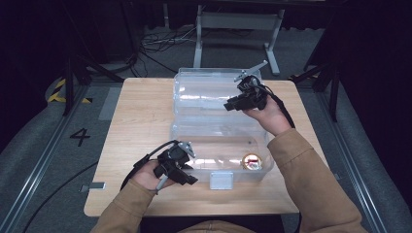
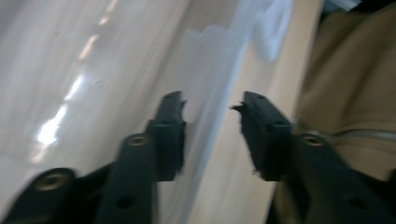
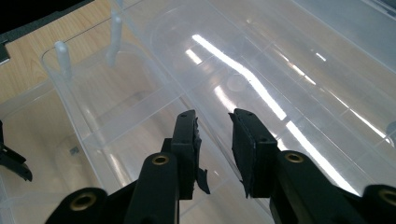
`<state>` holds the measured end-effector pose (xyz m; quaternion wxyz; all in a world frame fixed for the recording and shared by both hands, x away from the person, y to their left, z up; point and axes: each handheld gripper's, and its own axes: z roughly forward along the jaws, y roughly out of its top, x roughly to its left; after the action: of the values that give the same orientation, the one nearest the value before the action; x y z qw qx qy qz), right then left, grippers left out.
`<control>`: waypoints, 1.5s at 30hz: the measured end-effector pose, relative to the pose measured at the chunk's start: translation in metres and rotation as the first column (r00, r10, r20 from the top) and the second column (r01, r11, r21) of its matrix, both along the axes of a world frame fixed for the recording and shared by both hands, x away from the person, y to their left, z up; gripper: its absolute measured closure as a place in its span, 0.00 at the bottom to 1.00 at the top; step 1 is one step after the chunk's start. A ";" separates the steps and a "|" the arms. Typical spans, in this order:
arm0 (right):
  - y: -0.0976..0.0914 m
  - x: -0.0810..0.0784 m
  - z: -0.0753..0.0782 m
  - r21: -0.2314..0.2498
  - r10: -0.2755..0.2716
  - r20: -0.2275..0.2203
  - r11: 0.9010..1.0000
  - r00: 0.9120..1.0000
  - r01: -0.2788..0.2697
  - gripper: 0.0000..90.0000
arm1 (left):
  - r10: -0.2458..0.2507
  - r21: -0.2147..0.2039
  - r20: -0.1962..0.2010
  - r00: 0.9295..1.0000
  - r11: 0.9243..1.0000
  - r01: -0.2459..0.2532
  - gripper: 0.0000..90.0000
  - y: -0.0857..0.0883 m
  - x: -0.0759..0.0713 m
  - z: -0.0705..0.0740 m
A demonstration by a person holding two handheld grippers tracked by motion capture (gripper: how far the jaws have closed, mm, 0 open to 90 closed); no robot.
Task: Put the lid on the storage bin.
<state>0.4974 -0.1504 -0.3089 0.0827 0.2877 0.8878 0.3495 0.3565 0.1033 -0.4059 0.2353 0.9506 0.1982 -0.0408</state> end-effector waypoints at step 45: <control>0.006 -0.028 0.006 -0.033 0.045 0.053 0.999 0.998 -0.043 0.82 | 0.045 -0.022 0.002 0.999 0.999 -0.045 0.83 0.007 0.002 -0.005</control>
<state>0.4690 -0.1449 -0.3033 0.1035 0.2572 0.8969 0.3445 0.3585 0.1103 -0.4110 0.2468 0.9434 0.2186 -0.0366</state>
